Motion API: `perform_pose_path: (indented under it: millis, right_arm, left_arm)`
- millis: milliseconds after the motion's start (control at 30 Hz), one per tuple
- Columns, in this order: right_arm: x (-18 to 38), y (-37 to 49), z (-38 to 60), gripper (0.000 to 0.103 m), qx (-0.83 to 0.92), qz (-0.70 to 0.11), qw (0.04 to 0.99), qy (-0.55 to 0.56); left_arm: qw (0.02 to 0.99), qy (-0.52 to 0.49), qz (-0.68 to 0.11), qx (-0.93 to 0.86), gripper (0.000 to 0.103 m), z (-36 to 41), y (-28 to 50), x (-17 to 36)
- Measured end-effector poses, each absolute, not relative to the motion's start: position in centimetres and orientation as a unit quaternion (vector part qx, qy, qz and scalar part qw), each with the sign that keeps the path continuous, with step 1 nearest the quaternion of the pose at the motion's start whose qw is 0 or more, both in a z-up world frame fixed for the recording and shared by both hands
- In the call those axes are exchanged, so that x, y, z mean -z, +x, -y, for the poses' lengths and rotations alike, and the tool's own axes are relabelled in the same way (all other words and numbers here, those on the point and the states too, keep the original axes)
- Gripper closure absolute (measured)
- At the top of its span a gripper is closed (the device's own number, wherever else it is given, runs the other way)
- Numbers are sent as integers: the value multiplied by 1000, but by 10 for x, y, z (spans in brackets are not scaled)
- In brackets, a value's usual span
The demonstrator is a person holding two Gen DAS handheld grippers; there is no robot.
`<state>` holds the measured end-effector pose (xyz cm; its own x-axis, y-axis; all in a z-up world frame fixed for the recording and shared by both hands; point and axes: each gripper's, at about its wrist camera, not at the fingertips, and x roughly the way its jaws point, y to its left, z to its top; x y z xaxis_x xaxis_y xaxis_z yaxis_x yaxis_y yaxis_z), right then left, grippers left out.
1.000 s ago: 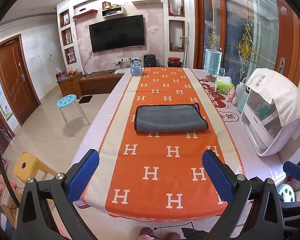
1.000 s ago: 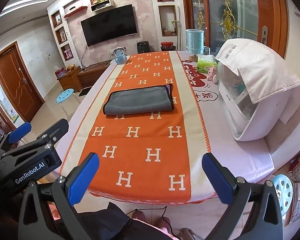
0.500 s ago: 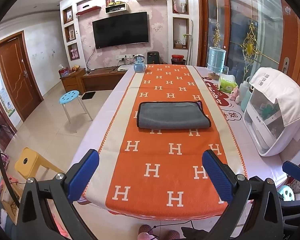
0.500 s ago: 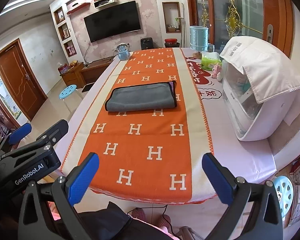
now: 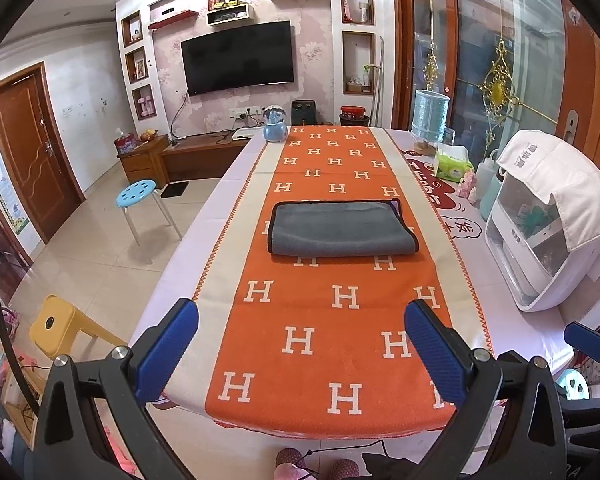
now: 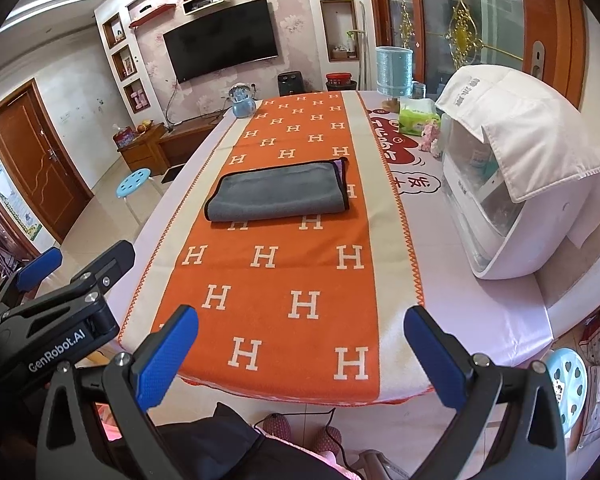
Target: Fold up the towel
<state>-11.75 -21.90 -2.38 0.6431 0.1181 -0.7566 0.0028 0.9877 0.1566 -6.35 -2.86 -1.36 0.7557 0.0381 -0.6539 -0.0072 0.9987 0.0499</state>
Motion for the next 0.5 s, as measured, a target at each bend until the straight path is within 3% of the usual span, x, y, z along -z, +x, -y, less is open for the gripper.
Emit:
perform_pose_path:
  millis: [500]
  right_arm:
    - [29, -106, 228, 0, -38, -436, 896, 74]
  left_arm:
    - [932, 23, -362, -18, 1, 42, -55, 19]
